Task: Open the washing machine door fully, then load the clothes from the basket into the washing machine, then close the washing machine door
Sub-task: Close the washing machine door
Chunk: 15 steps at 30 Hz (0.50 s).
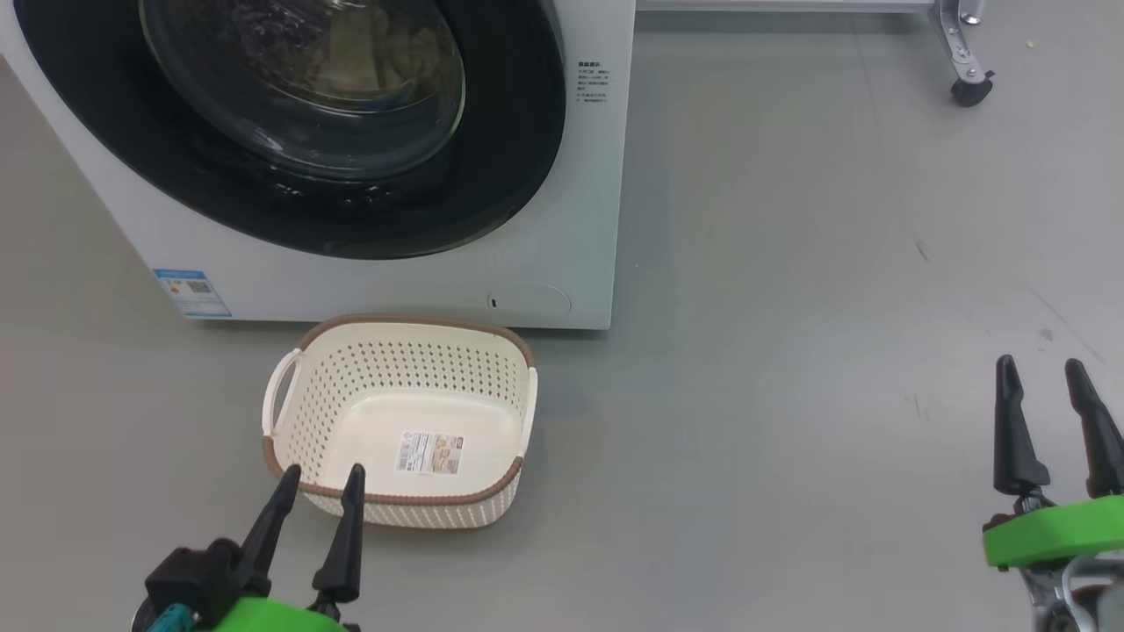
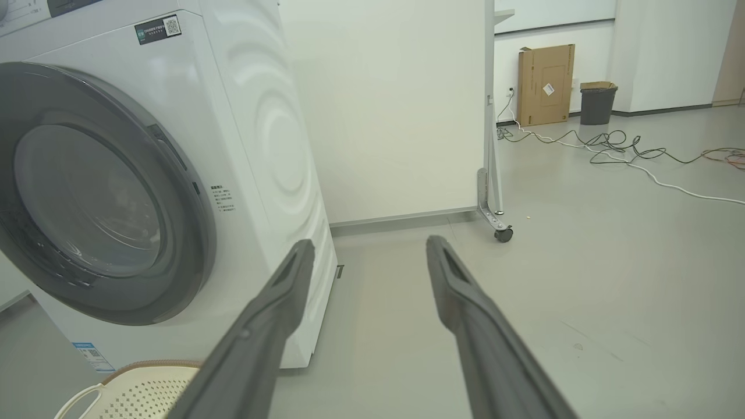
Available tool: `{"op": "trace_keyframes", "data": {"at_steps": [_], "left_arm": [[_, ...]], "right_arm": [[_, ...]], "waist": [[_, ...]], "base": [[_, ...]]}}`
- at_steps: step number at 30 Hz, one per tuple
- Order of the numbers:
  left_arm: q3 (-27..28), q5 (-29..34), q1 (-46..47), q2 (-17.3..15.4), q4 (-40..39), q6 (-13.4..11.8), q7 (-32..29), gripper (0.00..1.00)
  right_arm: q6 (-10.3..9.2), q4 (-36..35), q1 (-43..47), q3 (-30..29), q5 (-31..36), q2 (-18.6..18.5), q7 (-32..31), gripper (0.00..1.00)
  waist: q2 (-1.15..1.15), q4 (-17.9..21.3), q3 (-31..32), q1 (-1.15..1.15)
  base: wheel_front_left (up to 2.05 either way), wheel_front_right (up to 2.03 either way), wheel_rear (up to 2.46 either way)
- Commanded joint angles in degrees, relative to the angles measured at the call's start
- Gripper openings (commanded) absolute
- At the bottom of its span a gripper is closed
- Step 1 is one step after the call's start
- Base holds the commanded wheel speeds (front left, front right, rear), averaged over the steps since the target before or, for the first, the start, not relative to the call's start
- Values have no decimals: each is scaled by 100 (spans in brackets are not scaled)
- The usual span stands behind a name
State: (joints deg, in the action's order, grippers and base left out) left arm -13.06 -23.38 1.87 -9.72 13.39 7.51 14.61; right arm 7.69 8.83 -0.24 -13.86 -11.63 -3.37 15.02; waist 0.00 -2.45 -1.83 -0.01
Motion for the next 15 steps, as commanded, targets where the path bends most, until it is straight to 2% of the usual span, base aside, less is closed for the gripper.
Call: {"op": "trace_keyframes", "data": {"at_steps": [1,15], "left_arm": [[241,-22,149,-105,-158,-2,39,100],[273,-23,148,-114,-150,-2,39,100]], "right_arm": [[-20,-154,-186,103,-36,-58,-2,100],[-20,-40,-316,-10,-68,44,-2,100]], "waist": [[0,-4,9,1],[0,-103,-5,1]], "base": [[0,0,0],[0,0,0]]}}
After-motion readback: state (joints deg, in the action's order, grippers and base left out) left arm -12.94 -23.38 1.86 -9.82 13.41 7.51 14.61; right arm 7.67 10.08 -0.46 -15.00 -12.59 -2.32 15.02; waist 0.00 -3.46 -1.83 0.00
